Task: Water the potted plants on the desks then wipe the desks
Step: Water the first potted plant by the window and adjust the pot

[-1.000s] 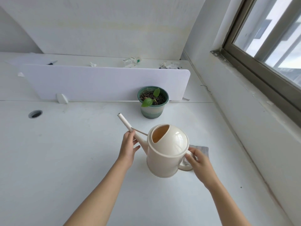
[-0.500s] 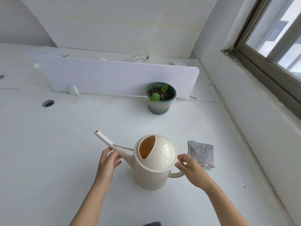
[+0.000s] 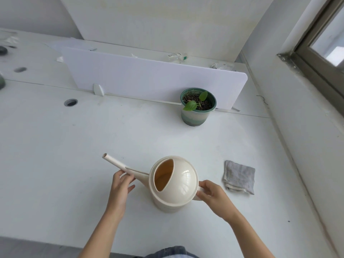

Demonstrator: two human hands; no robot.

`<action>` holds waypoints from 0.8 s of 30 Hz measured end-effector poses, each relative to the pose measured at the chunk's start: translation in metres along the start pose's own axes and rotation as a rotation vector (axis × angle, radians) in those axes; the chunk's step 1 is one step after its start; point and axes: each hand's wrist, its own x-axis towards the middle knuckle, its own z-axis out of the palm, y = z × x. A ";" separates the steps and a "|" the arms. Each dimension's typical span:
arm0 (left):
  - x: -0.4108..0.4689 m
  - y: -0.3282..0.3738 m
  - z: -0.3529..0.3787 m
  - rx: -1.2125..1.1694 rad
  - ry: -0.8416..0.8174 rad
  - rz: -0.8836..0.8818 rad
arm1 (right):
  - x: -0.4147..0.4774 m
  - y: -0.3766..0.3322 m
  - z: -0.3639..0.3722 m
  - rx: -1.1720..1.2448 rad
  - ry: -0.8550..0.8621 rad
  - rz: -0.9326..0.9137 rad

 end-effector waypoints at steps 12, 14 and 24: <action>-0.032 0.048 -0.010 0.300 -0.097 0.055 | 0.009 -0.010 -0.028 0.195 0.037 -0.065; -0.035 0.066 -0.003 0.298 -0.109 0.108 | 0.016 -0.020 -0.045 0.260 0.116 -0.099; 0.033 0.118 0.111 0.371 -0.356 0.209 | 0.074 -0.058 -0.090 0.287 0.365 -0.086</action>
